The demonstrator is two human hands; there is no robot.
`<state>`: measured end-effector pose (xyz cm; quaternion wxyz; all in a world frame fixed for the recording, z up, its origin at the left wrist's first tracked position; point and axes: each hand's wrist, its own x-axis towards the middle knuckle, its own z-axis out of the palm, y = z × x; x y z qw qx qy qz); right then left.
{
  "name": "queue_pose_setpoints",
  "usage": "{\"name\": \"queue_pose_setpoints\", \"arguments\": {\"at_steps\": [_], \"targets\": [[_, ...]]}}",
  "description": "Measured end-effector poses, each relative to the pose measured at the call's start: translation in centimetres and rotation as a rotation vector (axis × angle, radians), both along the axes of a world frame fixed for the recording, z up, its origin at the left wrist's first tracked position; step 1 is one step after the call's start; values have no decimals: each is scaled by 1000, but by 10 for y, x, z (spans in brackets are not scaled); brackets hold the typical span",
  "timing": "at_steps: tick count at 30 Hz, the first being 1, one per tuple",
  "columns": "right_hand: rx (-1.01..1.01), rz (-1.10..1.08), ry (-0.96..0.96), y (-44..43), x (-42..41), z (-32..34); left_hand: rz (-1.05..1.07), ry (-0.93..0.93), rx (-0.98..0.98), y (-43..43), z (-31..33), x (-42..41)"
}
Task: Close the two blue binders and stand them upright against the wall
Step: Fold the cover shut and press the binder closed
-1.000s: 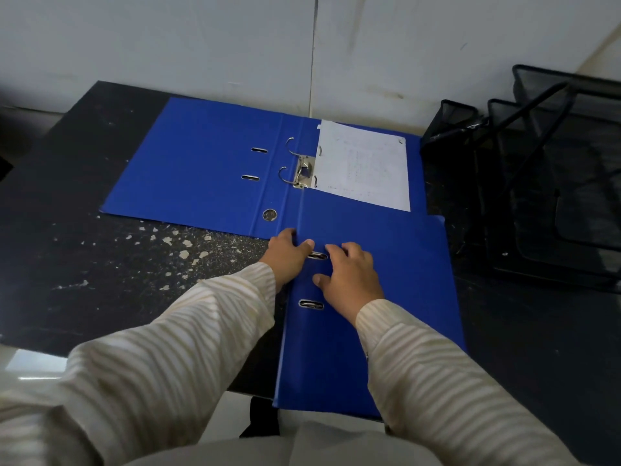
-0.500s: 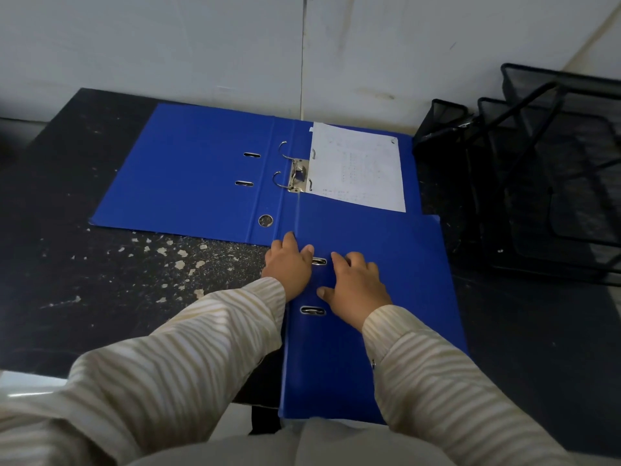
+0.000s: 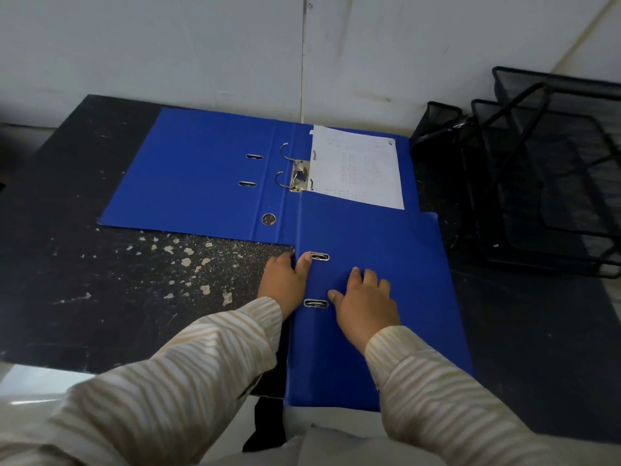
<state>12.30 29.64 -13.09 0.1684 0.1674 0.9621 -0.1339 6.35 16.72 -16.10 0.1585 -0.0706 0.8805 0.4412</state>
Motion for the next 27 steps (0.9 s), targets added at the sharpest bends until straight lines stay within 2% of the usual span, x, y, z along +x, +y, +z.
{"name": "queue_pose_setpoints", "arguments": {"at_steps": [7,14,17,21,27], "targets": [[4,-10,-10,-10,29,3,58,-155,-35,-2,2,18],[9,-31,25,-20,36,0,305,-351,143,11,11,13],[4,-39,13,-20,38,0,375,-453,281,11,15,12],[-10,-66,18,-21,34,5,375,-576,610,6,19,7],[-36,-108,56,-19,34,14,190,-629,758,-11,25,5]]}}
